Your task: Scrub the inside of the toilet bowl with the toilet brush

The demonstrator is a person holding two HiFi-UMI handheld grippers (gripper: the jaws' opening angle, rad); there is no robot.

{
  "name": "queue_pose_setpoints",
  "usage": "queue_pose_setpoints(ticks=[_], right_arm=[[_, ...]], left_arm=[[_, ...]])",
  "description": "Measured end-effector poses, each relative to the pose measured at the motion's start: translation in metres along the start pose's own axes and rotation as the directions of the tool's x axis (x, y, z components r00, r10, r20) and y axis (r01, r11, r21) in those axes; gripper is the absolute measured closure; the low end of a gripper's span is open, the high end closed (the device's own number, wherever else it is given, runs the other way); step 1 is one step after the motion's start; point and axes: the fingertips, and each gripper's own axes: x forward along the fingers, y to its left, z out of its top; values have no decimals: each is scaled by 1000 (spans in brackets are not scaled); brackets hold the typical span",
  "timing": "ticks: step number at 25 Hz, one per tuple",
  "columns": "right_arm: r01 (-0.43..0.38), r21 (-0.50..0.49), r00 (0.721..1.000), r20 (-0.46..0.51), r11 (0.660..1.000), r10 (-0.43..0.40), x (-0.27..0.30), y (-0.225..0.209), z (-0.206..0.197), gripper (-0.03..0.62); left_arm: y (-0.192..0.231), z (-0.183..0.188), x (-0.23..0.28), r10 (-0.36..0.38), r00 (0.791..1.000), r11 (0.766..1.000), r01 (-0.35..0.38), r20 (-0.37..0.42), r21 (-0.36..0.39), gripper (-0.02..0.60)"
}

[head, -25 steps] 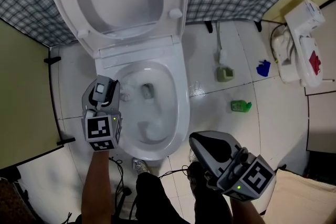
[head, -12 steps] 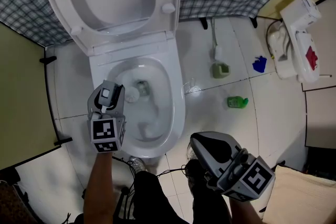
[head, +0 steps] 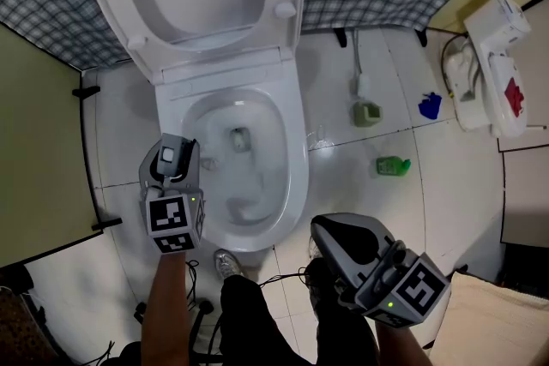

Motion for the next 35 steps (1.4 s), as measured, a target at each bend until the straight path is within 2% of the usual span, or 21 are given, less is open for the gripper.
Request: queue_pose_setpoints(ticks=[4,6,10,16,21,27,30,35], right_arm=[[9,0,1000,-12,1000,-9,-4,-1,-7,594],[11,1,1000,-15,1000,-11,-4,0,-8,594],[20,2,1000,-18,1000,-20,-8,-6,-8,594],[-10,11,1000,-9,1000,10,-3,-1,-5,594],[-25,12,1000,-8,1000,26,3,-2,-4,594],[0,12,1000,-17,1000,1,-5,-10,-8,594],[9,18,1000,-13,1000,-8,-8,-13,-8,594],[15,31,1000,-10,999,-14,-11,-19,-9,594]], left_arm=[[-28,-34,33,-47,997,996,42,-60,-74,365],[-37,-43,41,-59,995,995,53,-77,-85,365],[-38,-31,27,-64,996,997,61,-60,-48,365],[2,-7,-31,16,997,999,-18,-72,-29,365],[0,-11,-39,28,997,999,-30,-73,-23,365],[-45,-38,-1,-46,993,997,38,-110,-69,367],[-65,-51,11,-95,983,993,83,-158,-82,367],[-102,-31,-9,-224,965,975,221,-140,-39,368]])
